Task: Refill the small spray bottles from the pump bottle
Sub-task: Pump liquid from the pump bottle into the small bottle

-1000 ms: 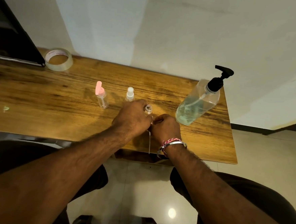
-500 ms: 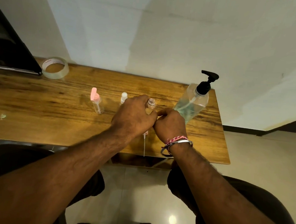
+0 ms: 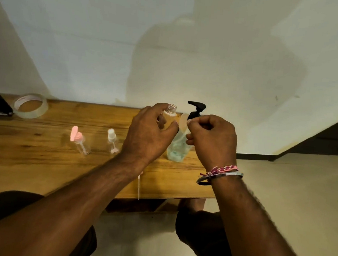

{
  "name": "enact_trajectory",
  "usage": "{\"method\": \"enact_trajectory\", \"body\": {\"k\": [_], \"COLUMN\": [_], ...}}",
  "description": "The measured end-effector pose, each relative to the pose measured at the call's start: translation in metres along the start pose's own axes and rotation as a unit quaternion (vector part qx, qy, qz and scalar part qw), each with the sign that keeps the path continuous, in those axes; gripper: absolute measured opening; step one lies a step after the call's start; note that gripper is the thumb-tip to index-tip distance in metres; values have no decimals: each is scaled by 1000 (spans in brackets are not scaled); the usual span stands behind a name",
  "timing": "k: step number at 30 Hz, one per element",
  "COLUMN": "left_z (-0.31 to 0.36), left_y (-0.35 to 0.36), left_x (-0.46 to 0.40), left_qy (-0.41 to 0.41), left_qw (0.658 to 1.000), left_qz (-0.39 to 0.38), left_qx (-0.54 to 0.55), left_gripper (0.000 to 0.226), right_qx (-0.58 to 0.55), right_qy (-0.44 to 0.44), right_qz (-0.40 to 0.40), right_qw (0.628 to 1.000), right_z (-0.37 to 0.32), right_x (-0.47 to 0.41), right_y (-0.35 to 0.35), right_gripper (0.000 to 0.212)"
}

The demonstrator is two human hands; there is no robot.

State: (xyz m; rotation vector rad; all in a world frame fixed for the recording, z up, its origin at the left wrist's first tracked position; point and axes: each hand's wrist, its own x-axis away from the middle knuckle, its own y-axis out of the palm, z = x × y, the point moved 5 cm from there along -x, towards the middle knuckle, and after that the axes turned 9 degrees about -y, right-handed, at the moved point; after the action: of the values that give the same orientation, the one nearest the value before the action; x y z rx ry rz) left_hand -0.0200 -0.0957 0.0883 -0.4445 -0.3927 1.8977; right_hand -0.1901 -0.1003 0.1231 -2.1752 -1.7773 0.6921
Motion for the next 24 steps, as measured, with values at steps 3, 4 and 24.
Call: {"method": "enact_trajectory", "body": {"k": [3,4,24], "left_z": [2,2,13], "left_y": [13,16,34], "left_x": [-3,-4,-22], "left_qy": [-20,-25,-72], "left_qw": [1000,999,994], "left_qz": [-20,-23,-40], "left_qx": [-1,-3,70], "left_gripper": [45,46,35], "right_qx": [-6,-8,-206], "right_qy": [-1,1,88], "right_qz": [36,37,-36], "right_qw": [999,999,974], "right_z": [8,11,23], "right_x": [-10,-12,-32], "right_y": [-6,-5,35], "right_gripper": [6,5,50]}}
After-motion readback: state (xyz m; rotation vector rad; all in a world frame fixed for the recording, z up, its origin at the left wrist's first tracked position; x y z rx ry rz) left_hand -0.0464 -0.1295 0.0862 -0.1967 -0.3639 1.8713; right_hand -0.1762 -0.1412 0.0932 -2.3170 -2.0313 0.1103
